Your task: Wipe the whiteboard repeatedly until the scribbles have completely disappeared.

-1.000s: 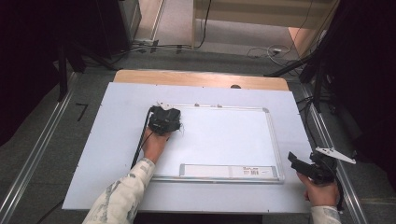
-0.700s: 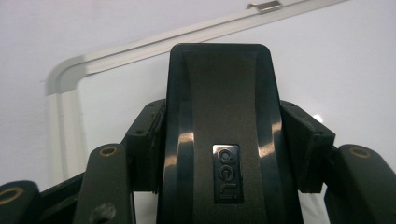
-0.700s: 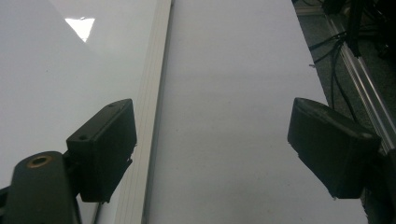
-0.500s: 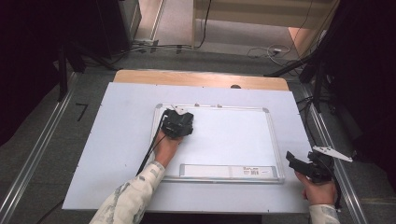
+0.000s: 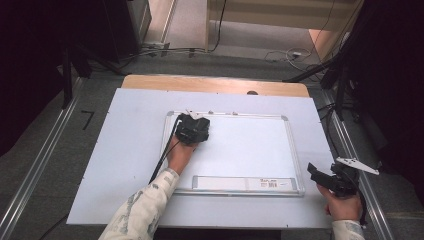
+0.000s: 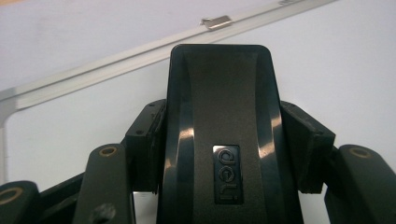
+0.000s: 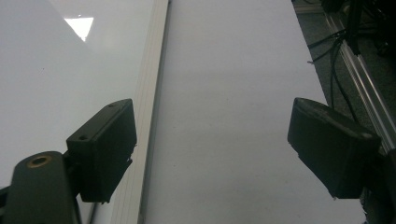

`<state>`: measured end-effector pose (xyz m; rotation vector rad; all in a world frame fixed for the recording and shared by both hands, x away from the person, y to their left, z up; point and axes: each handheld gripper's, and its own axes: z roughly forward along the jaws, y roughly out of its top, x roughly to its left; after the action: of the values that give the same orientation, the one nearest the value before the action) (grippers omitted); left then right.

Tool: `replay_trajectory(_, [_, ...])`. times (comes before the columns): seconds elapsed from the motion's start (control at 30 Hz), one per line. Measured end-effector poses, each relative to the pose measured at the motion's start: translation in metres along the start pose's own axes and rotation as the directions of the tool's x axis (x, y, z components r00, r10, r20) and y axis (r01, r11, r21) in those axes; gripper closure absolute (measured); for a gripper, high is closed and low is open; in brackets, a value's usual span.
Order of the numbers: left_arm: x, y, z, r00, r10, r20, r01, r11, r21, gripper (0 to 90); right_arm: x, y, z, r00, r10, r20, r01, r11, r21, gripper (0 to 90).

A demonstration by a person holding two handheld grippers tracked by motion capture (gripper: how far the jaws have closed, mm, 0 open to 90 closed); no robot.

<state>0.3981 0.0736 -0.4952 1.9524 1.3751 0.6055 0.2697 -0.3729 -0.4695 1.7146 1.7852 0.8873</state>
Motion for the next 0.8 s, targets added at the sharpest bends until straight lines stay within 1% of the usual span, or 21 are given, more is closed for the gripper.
replay_trajectory(0.17, [0.024,0.0,0.0,0.999,-0.023,-0.037,0.024,0.9997,0.004,40.6,-0.001,-0.001,-0.002,1.0,0.008,0.002,-0.008,1.0,0.0,14.2])
replay_trajectory(0.3, [0.043,-0.002,-0.003,0.9956,-0.06,-0.072,0.061,0.9981,0.002,40.6,-0.001,-0.001,-0.002,1.0,0.008,0.003,-0.008,1.0,0.003,14.2])
replay_trajectory(0.37, [0.049,-0.003,-0.004,0.9944,-0.073,-0.077,0.074,0.9973,0.002,40.5,-0.001,-0.001,-0.001,1.0,0.008,0.003,-0.008,1.0,0.003,14.3])
replay_trajectory(0.47, [0.048,-0.002,-0.003,0.9936,-0.069,-0.089,0.07,0.9976,0.002,40.5,-0.001,-0.001,-0.001,1.0,0.004,0.003,-0.004,1.0,0.004,14.2])
replay_trajectory(0.53, [0.047,-0.002,-0.002,0.9944,-0.054,-0.09,0.054,0.9986,-0.004,40.6,0.0,-0.001,-0.002,1.0,0.008,0.002,-0.008,1.0,0.001,14.2])
replay_trajectory(0.67, [0.039,0.0,0.0,0.9976,-0.031,-0.061,0.031,0.9995,-0.001,40.7,0.0,0.0,0.0,1.0,0.005,0.0,-0.005,1.0,0.003,14.2])
replay_trajectory(0.8, [0.024,0.005,0.005,0.9995,-0.001,-0.031,0.001,1.0,0.001,40.8,0.002,0.001,0.001,1.0,-0.002,-0.001,0.002,1.0,0.003,14.2])
